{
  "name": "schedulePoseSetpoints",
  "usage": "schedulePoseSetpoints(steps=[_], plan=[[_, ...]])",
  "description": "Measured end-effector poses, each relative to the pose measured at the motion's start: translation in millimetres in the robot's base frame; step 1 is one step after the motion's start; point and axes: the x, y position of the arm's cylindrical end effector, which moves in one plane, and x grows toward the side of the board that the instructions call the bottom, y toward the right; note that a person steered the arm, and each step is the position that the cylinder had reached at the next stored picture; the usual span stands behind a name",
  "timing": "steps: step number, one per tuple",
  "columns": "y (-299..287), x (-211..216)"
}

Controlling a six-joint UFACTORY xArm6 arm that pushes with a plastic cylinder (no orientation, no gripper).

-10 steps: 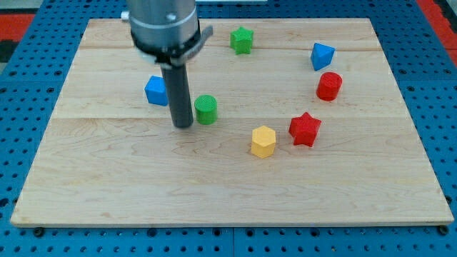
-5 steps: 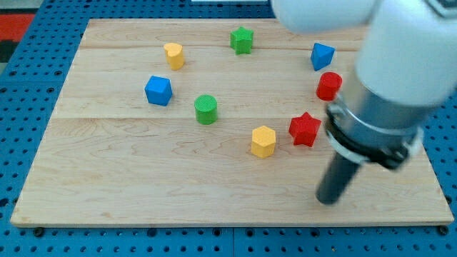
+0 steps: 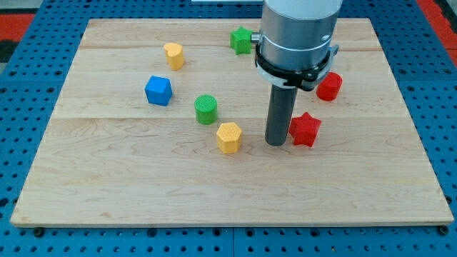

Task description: Move the yellow hexagon closer to the green circle

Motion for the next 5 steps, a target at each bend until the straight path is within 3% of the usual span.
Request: schedulePoseSetpoints(steps=[2,4,5], plan=[[-114.6,20.7],[-116.8,-16.4],[-93.5,13.6]])
